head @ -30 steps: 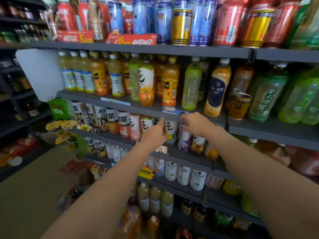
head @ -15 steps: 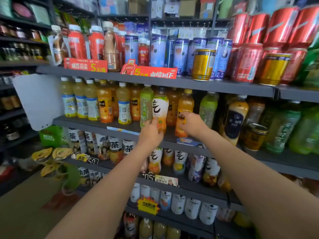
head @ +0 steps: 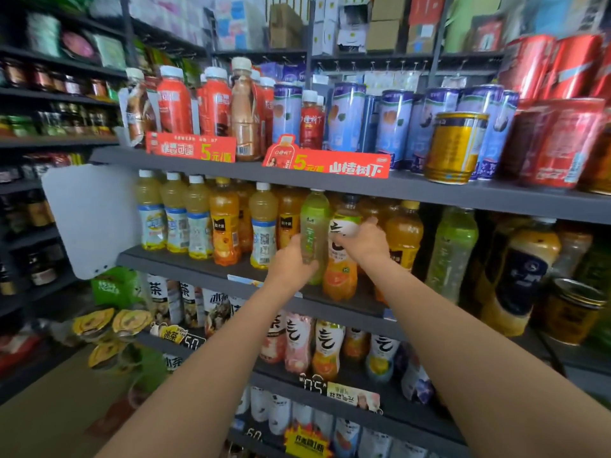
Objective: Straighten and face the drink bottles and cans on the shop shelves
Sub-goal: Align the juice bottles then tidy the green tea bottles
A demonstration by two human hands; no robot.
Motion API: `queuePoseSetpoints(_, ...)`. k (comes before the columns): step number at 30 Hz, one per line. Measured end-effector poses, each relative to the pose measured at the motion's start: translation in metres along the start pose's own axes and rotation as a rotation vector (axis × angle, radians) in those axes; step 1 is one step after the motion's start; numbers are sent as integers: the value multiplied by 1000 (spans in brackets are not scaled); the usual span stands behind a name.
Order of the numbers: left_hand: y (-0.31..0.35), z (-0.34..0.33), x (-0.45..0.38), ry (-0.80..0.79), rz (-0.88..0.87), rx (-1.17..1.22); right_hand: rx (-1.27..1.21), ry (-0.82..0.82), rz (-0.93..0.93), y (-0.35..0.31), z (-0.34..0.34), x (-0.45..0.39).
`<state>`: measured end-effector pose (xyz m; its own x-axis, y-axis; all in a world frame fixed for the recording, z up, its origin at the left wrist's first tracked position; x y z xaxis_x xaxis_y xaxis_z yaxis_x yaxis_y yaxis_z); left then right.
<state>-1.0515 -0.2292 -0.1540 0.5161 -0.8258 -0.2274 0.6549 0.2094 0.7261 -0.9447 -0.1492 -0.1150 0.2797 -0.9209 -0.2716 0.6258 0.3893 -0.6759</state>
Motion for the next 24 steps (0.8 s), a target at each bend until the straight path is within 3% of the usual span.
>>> queuePoseSetpoints(4,-8,-4,-12,-105,-16,76,-18,-14,-114,3,-14,0)
queuePoseSetpoints(11,-30,6,-27,-200,-91,60,-150,127,-176,-2,-26,4)
queuePoseSetpoints(18,-24,8,-14,-285,-232,131,-223,301,-19,-1,-15,43)
queuePoseSetpoints(22,-11,-5,5,-405,-244,306,-180,264,161,-13,18,65)
queuePoseSetpoints(24,-13,-11,14,-438,-233,319,-139,186,167,-11,31,73)
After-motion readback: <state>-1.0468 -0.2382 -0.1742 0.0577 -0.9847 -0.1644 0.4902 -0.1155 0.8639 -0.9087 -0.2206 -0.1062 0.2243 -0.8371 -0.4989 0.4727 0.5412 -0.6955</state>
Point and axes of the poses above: each hand's wrist, its own x-axis away from the middle knuckle, its own z-axis out of the back of the hand, y = z × x, the point moved 1 cm from there along -x, towards the middle knuckle, and after that the axes turned 3 degrees about z, right-handed, at the moved point
